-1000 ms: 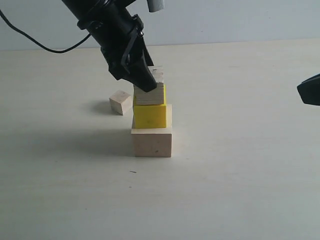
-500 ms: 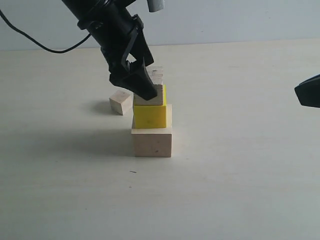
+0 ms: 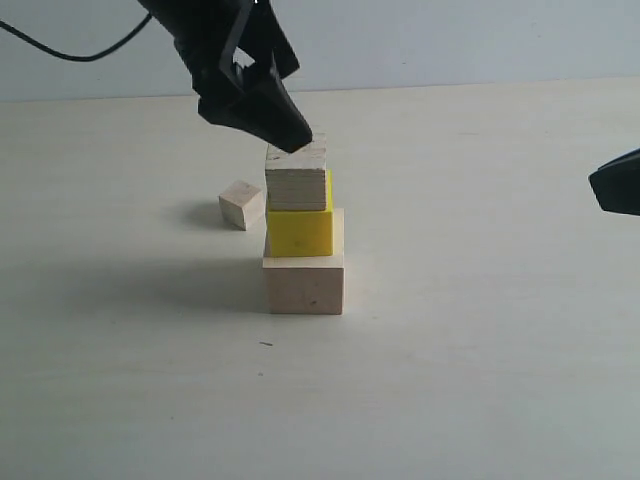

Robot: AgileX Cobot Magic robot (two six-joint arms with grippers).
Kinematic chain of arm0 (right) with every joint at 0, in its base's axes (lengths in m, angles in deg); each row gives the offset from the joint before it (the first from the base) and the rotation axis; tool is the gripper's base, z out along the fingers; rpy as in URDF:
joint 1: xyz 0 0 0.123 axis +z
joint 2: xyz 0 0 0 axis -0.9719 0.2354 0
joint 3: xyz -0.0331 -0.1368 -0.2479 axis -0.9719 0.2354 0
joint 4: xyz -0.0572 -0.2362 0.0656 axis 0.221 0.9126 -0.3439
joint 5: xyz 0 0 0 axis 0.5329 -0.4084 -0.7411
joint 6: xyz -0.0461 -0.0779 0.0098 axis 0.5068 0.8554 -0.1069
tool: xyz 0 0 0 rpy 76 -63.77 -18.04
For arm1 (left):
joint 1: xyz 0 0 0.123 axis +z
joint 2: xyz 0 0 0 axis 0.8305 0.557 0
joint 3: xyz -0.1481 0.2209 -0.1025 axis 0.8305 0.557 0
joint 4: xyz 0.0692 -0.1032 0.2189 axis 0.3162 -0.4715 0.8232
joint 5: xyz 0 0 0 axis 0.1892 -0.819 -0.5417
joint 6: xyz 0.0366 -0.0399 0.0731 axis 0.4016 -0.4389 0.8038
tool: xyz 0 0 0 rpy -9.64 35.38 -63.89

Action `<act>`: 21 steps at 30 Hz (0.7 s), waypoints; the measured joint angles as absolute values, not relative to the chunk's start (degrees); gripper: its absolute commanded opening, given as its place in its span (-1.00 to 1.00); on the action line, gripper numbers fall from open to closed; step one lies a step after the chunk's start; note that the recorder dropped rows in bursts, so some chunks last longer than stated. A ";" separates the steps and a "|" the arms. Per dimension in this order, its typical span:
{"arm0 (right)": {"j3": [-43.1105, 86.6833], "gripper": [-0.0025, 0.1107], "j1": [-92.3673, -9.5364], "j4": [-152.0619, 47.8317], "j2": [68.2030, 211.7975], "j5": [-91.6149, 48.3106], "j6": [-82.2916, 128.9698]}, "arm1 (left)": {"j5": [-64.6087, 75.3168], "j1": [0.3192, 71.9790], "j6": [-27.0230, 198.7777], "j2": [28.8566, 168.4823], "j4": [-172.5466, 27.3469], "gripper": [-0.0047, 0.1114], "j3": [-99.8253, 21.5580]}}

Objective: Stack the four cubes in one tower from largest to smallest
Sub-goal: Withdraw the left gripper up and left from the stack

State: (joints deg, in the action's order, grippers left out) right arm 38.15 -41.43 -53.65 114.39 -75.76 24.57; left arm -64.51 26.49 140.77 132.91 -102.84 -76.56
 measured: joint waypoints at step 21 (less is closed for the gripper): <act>38.15 -0.96 -41.43 -53.65 114.39 -75.76 24.18 | -52.62 39.23 118.32 128.00 -82.05 0.06 -70.13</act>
State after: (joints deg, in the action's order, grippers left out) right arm 38.15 -41.43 -53.65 114.39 -75.76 24.18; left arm -52.62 39.23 118.32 128.00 -82.05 -70.13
